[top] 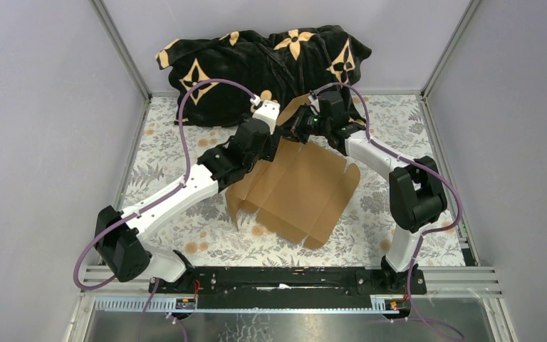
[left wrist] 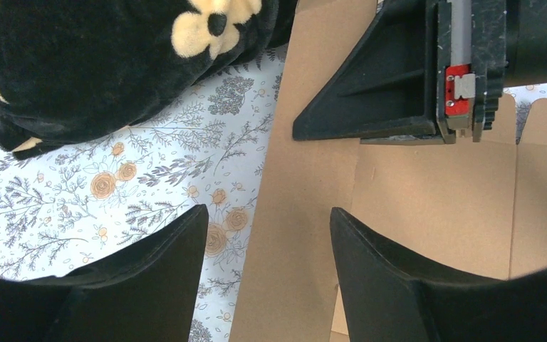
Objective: Fold the paper box
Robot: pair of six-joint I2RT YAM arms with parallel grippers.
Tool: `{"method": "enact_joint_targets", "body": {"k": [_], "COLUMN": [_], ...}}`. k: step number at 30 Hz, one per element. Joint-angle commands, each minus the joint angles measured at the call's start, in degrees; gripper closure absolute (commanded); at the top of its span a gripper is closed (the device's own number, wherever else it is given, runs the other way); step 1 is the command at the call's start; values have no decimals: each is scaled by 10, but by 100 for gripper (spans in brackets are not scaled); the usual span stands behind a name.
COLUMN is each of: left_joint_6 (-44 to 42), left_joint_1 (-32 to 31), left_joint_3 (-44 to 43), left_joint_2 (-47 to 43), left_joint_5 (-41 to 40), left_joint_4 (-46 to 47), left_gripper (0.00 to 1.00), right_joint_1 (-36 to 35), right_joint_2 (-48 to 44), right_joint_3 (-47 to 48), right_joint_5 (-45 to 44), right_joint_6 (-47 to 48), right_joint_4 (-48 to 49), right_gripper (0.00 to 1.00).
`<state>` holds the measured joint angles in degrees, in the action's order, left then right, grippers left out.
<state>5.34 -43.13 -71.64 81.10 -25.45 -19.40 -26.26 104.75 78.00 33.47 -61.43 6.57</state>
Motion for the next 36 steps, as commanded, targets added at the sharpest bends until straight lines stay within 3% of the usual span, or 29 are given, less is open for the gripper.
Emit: {"method": "enact_joint_targets", "body": {"k": [1,6,10,19,22,25,29,31,32,36], "left_joint_6": [-3,-2,4,-3,-13,-24,-38,-39,-39,-50], "left_joint_1": [-9,-19,-18,-12,-14,-16,-25,-31,-34,-49], "left_joint_3": [0,37,59,23,23,21,14,12,9,11], "left_joint_2": [-13,-37,-70,-66,-65,-67,-65,-62,-60,-49], "left_joint_5": [-5,-58,-52,1,3,9,-2,-8,-8,-27], "left_joint_4": [5,16,30,5,10,12,4,-2,-5,-8], "left_gripper": [31,34,2,1,9,25,66,81,86,86], "right_joint_1": [-7,-7,-7,-7,-7,-7,-7,-7,-7,-7], "right_joint_2": [-1,0,0,1,-1,1,6,8,9,11], "right_joint_3": [2,6,2,-7,-10,-15,-19,-21,-21,-25], "right_joint_5": [-8,-13,-12,-11,-13,-14,-10,-9,-8,-5], "right_joint_6": [7,3,3,-7,-9,-12,-22,-27,-28,-34], "right_joint_4": [26,20,22,33,32,33,47,52,54,63], "right_gripper": [95,95,96,96,95,96,96,96,96,96]}}
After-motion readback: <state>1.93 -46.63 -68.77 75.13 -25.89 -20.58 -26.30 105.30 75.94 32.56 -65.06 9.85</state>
